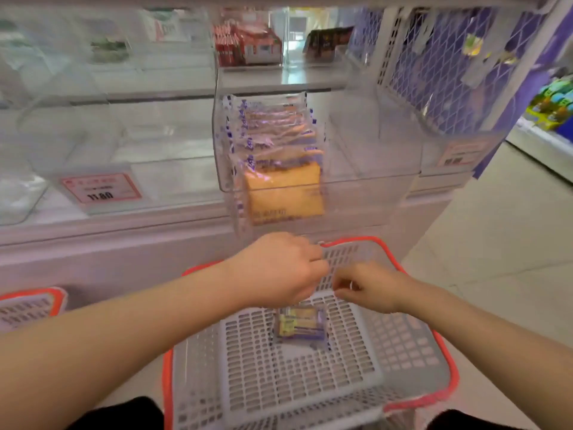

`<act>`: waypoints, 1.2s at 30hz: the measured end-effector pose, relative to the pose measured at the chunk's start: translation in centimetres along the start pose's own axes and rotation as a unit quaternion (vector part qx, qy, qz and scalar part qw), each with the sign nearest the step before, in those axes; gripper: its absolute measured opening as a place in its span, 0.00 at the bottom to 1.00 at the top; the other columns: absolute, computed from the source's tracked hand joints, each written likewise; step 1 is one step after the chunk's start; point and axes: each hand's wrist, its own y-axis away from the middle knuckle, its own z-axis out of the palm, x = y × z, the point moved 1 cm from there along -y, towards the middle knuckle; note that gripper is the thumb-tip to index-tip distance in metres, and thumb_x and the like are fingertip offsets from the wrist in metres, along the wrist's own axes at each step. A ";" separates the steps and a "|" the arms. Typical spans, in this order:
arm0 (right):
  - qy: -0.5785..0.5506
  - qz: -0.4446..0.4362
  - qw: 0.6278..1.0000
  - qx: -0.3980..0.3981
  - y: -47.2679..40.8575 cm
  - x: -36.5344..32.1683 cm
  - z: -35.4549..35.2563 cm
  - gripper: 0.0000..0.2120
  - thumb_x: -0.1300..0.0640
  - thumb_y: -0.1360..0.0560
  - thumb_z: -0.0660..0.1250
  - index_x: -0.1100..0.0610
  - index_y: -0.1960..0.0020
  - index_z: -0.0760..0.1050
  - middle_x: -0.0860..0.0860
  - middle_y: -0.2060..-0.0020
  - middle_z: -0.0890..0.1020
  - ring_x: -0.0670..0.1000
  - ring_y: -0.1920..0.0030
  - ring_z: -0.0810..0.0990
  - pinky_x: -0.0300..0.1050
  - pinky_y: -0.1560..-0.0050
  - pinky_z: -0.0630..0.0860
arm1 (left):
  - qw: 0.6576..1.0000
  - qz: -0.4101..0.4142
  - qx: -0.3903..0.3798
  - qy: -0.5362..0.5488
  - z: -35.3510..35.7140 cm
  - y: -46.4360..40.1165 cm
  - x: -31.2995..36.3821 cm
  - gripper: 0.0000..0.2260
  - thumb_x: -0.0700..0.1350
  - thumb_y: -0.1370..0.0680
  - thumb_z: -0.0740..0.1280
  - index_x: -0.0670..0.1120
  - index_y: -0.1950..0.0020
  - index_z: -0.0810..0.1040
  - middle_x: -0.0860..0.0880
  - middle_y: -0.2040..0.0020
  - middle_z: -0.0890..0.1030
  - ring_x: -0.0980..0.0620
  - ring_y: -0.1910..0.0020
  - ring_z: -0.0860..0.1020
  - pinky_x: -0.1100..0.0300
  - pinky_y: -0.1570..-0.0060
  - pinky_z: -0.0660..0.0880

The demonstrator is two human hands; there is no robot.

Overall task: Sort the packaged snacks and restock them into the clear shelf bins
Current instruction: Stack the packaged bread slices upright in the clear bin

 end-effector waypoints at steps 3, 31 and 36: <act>0.004 0.078 0.994 -0.079 -2.4 2.8 6.8 0.11 0.56 0.22 0.58 0.61 0.53 0.75 0.60 0.53 0.80 0.59 0.51 0.77 0.48 0.53 0.70 | 0.976 -0.069 -0.205 0.028 7.4 1.4 1.2 0.09 0.47 0.22 0.58 0.44 0.46 0.73 0.45 0.48 0.77 0.42 0.50 0.77 0.51 0.58 0.73; -0.585 0.468 0.660 -0.054 -10.7 6.7 28.7 0.14 0.64 0.23 0.62 0.59 0.68 0.68 0.54 0.82 0.69 0.49 0.82 0.66 0.36 0.78 0.62 | 0.695 -0.559 -0.237 0.383 27.7 11.4 5.4 0.10 0.43 0.22 0.59 0.45 0.44 0.77 0.46 0.48 0.81 0.47 0.51 0.78 0.59 0.51 0.72; -0.559 0.392 0.730 -0.038 -10.3 3.2 23.3 0.17 0.58 0.22 0.61 0.57 0.69 0.65 0.54 0.75 0.66 0.52 0.74 0.62 0.46 0.69 0.61 | 0.713 -0.557 -0.183 0.384 27.6 10.7 5.5 0.20 0.44 0.22 0.62 0.47 0.31 0.66 0.48 0.36 0.72 0.48 0.43 0.74 0.57 0.44 0.72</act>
